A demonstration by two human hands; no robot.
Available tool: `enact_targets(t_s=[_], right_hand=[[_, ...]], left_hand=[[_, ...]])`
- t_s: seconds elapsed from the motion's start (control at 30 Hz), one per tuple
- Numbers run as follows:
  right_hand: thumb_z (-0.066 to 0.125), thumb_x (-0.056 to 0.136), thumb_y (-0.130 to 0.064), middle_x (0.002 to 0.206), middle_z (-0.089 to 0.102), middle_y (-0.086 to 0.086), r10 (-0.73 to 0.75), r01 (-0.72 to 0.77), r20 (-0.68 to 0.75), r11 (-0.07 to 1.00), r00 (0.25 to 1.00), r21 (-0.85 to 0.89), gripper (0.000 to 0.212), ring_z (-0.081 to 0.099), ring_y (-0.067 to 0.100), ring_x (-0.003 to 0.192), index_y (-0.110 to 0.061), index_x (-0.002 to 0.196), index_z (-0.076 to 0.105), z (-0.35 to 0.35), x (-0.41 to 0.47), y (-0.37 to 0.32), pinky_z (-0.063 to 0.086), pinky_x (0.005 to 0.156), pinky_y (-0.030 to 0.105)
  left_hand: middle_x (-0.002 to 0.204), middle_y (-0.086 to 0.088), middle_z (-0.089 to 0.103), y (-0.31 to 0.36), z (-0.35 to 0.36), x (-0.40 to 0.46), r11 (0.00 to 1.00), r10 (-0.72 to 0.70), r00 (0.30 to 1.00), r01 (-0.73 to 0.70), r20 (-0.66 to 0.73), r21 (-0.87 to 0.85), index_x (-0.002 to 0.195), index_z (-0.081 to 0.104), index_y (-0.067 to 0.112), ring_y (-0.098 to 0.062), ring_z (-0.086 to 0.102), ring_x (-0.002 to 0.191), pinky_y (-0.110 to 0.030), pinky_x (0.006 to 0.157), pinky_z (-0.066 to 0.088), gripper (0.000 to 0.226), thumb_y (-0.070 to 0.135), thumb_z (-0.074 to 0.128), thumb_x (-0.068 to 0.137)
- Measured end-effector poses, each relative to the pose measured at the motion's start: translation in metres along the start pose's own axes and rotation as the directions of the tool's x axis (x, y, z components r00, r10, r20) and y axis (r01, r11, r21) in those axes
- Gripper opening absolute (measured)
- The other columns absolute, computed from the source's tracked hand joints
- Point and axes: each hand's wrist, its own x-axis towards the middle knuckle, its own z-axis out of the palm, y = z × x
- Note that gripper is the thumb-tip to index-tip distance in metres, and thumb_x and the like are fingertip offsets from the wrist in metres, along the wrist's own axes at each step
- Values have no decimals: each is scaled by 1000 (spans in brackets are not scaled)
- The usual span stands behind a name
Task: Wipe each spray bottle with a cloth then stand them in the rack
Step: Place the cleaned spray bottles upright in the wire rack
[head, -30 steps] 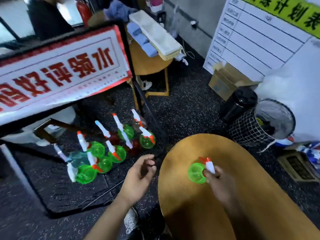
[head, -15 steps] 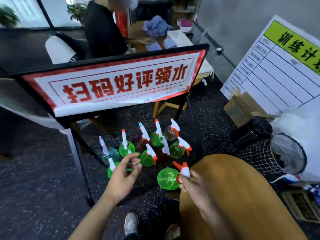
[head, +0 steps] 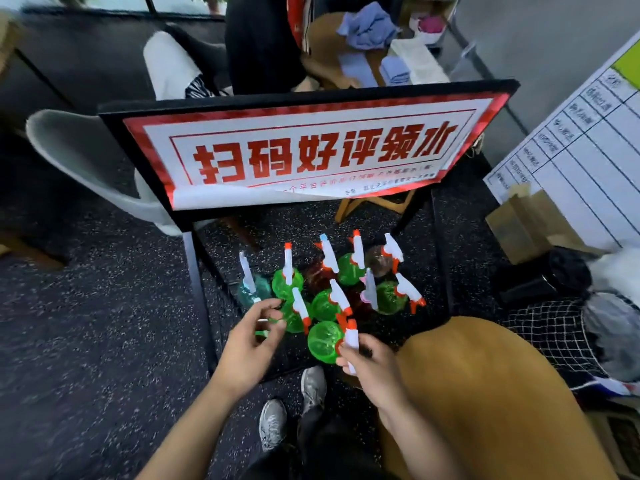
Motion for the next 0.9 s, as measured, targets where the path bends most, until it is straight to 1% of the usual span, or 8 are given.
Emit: enact_targets(t_s=[0.13,0.23,0.37,0.47,0.57,0.67,0.77,0.9], right_hand=[[73,97,-30,91,79,-1,23,-20,51,997,998,-72,8,76,25,90,-28,105,75,3,22,-1,59,90,50],[72,97,-27,92,79,2,34,-27,78,995,996,-93,13,72,38,93,-26,110,74,6,39,-1,59,81,49],[72,97,-25,99,76,1,85,-61,147,985,985,-163,14,69,22,84,-21,111,69,7,65,0,53,76,34],[70,99,-21,94,70,0,80,-32,196,972,977,-234,7,63,19,81,-23,105,67,11,78,3,47,72,32],[68,100,-19,93,70,-2,61,14,239,954,969,-300,14,64,21,85,-18,113,73,14,85,5,53,76,33],[67,100,-24,92,65,-4,23,86,273,921,962,-380,17,65,26,93,-14,113,74,11,91,6,44,71,31],[67,101,-27,98,68,-2,31,98,305,911,952,-400,20,67,28,104,-16,116,73,4,94,4,43,74,30],[68,99,-32,111,71,-5,37,116,344,903,938,-414,20,68,21,104,-19,113,74,1,98,4,53,91,34]], left_hand=[[109,6,71,1,1,4,999,-40,998,40,-52,1,129,62,35,-8,67,94,-23,86,54,35,12,68,103],[106,15,70,4,4,8,997,-73,993,73,-88,-8,130,63,28,-3,66,88,-19,80,54,34,8,67,103],[104,14,68,7,15,12,993,-118,988,116,-98,-22,130,62,28,-5,63,83,-20,65,56,34,7,65,104],[106,10,69,8,24,15,994,-111,986,110,-124,-20,127,63,33,-7,65,88,-20,66,57,35,7,65,103],[106,9,69,5,33,20,993,-121,981,119,-149,-21,120,65,45,-9,66,90,-21,70,56,41,7,66,103],[109,11,70,5,40,25,991,-132,979,132,-156,-7,119,63,52,-10,69,95,-25,78,57,43,13,68,103],[109,14,69,4,45,29,988,-150,978,151,-147,0,125,63,43,-7,67,94,-26,81,56,36,13,67,104],[109,10,69,4,45,35,985,-167,974,173,-152,24,130,63,32,-4,67,94,-21,82,55,34,12,67,103]])
